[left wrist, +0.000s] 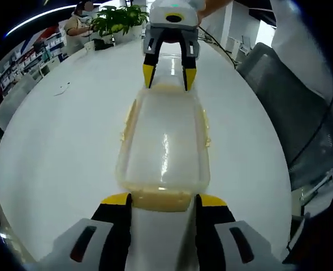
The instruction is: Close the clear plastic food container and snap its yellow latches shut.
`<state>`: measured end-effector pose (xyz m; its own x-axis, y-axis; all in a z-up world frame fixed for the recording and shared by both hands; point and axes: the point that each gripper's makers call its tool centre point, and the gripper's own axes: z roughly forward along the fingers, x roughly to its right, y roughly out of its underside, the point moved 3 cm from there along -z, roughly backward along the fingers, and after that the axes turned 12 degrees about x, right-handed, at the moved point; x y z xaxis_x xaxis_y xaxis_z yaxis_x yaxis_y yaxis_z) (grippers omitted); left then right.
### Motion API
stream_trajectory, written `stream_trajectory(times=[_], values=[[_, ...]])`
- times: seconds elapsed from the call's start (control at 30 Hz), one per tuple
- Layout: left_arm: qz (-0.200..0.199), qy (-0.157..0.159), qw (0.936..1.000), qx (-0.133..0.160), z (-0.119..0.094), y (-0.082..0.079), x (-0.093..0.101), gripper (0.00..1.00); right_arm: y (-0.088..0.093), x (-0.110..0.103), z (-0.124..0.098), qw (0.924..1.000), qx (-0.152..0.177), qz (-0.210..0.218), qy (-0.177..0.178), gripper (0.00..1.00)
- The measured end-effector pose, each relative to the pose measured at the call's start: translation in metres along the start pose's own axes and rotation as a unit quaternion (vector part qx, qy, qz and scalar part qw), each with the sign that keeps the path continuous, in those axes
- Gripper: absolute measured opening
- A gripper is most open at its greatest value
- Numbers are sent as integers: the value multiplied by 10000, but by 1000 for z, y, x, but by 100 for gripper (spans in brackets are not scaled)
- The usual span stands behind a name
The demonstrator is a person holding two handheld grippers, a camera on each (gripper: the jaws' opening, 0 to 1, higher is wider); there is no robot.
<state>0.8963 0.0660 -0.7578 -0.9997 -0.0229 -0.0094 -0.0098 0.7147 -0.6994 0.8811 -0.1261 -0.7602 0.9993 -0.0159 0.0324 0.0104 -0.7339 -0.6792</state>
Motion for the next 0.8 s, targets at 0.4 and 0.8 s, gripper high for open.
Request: stream_trajectory(times=[0.4,0.8], values=[[102,18,9999,4,0,-1,-1,37,0,1,2,9999,-73,66,-84,38],[137,49,9999,22,1,-2,-1,34,0,3,2,9998,-142,53,-101,37]])
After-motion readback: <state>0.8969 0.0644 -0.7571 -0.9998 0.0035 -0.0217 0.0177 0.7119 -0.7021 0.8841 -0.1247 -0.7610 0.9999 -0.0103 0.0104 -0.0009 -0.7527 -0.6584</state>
